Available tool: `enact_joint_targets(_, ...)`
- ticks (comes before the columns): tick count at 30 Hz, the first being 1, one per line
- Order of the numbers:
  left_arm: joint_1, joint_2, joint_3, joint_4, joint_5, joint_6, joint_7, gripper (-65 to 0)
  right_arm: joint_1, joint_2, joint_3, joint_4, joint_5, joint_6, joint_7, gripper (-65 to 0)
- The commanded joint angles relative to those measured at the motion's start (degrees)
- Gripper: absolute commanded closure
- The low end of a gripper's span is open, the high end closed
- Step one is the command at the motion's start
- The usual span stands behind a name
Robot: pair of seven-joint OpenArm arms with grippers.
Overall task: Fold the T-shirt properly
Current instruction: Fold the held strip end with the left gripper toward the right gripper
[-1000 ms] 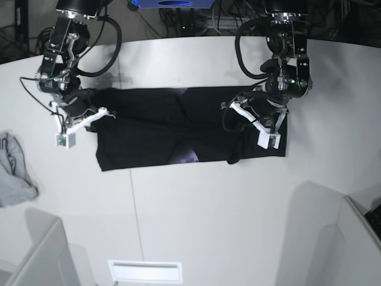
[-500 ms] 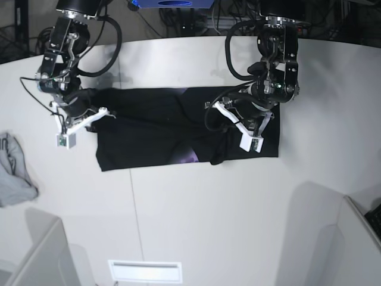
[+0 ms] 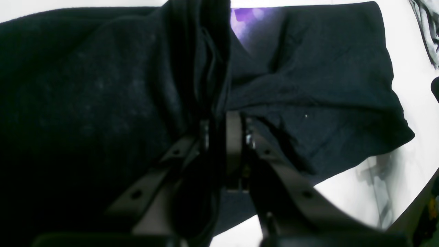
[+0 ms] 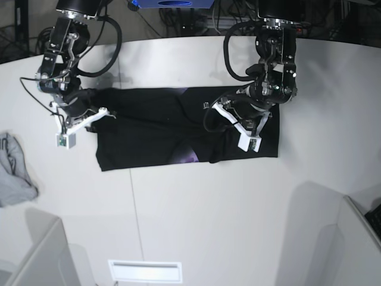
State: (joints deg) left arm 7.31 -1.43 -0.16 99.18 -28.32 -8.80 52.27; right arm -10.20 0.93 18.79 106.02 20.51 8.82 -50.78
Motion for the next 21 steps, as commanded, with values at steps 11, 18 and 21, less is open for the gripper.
enact_joint_targets(11, -0.76, 0.42, 0.03, 1.0, -1.0, -0.21, -1.06, -29.5, 0.66, 0.35, 0.25, 0.84, 0.37, 0.1, 1.07, 0.0)
enact_joint_targets(18, -2.43, 3.94, 1.7, 0.91, -1.0, -0.39, -0.71, -50.0, 0.66, 0.35, 0.25, 0.84, 0.37, 0.1, 0.98, 0.0)
enact_joint_targets(21, -2.78, 3.85, 4.6, 1.35, -1.0, -0.39, -0.71, -48.9, 0.66, 0.35, 0.25, 0.84, 0.37, 0.1, 0.98, 0.0)
